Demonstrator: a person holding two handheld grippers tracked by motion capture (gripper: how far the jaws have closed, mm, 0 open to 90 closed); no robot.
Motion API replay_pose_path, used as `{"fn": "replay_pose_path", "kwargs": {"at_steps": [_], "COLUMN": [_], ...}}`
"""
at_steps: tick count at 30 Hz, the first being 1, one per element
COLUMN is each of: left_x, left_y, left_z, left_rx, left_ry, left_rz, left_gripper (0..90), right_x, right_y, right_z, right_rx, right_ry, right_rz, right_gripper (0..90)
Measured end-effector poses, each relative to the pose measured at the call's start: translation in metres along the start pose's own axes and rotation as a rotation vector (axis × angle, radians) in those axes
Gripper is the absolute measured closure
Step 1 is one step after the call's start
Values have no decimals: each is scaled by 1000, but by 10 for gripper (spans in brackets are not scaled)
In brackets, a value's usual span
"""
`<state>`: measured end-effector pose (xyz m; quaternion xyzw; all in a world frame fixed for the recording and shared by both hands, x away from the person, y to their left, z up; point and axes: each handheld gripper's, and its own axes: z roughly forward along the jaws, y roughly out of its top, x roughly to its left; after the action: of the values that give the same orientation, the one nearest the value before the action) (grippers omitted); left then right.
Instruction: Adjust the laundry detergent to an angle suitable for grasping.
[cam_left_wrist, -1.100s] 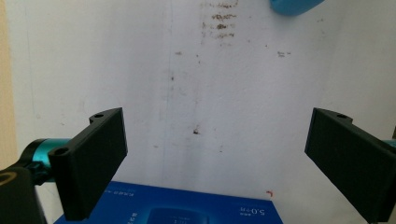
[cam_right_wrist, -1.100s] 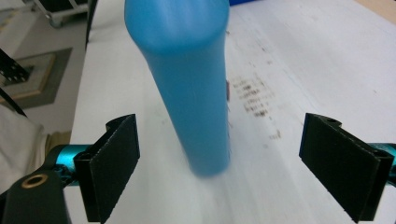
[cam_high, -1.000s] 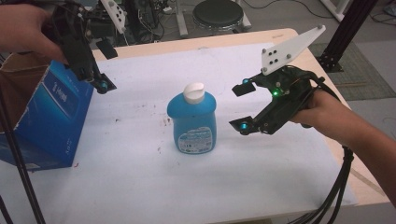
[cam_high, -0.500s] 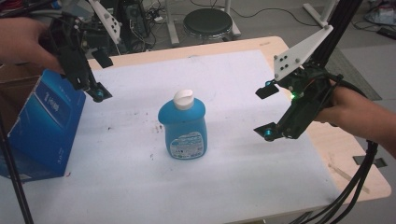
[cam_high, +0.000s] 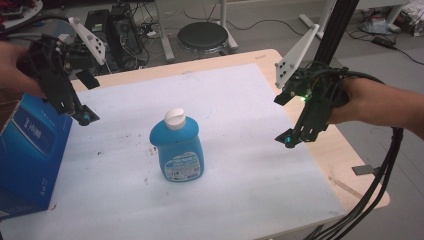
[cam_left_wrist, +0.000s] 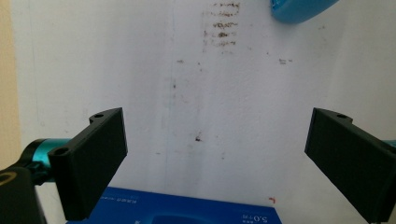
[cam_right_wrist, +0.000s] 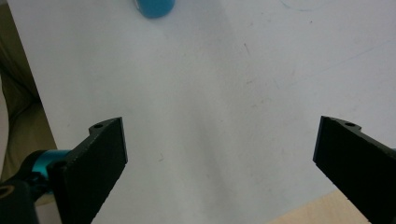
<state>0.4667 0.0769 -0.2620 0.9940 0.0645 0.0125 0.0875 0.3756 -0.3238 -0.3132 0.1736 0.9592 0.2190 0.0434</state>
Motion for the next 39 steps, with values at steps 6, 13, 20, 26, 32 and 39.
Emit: {"fn": "replay_pose_path", "kwargs": {"at_steps": [6,13,20,26,32,39], "left_x": [0,0,0,-1,-3,-5], "left_y": [1,-2,-2,0,0,0], "left_z": [0,-1,-3,-1,-2,-2], "left_rx": [1,-1,-10,-6,-3,5], "left_ry": [0,2,2,3,5,5], "left_rz": [7,3,-2,2,7,7], "left_gripper": [56,57,56,57,57,57], "right_x": [-12,-21,-22,-20,-18,-17], "right_y": [8,14,16,20,22,24], "right_z": [-1,-8,-7,-7,-6,-7], "right_rx": [44,66,82,77,83,74], "right_ry": [23,36,53,59,60,62], "right_rz": [-1,12,7,-3,-14,-17], "right_gripper": [19,20,20,20,20,20]}}
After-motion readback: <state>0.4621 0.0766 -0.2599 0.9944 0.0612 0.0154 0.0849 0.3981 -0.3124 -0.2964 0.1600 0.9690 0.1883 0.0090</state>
